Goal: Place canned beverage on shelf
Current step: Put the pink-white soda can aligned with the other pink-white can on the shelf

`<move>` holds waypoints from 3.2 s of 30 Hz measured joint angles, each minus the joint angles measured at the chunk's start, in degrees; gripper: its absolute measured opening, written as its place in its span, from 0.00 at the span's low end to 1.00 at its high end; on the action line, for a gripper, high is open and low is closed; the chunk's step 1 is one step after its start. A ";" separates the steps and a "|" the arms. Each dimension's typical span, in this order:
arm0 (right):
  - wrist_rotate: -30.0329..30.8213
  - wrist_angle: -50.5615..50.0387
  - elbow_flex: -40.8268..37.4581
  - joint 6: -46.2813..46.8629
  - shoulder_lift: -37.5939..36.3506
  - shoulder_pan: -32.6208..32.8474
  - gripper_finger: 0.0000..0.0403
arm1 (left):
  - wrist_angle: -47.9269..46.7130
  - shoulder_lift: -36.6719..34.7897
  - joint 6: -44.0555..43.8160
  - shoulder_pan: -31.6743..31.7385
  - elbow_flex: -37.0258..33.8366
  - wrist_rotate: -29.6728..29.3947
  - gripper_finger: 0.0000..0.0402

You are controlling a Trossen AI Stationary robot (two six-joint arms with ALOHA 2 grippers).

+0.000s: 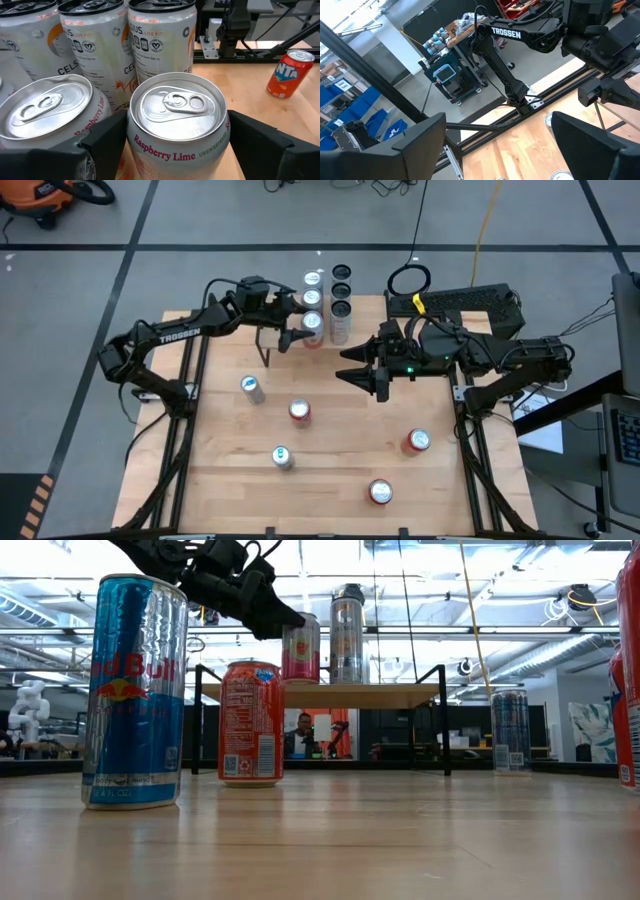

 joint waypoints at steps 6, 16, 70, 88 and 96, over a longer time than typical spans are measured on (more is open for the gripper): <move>-0.02 -0.01 0.00 -0.02 0.00 0.00 0.85 | 0.06 0.00 0.00 0.00 0.00 -0.25 0.78; -0.02 -0.02 0.02 -0.22 0.00 0.00 0.85 | 0.26 -0.13 1.92 -1.04 0.00 -0.31 0.94; 7.23 -19.68 0.02 -8.04 -5.36 -3.52 0.85 | -16.55 4.07 -16.25 -29.51 5.55 -49.31 0.41; 7.32 -21.24 0.02 -11.19 -7.69 -3.52 0.85 | -15.11 4.22 -13.25 -25.17 5.55 -51.37 0.31; 7.34 -21.24 0.02 -11.64 -7.67 -3.52 0.85 | -14.87 4.22 -13.18 -24.55 5.55 -51.42 0.31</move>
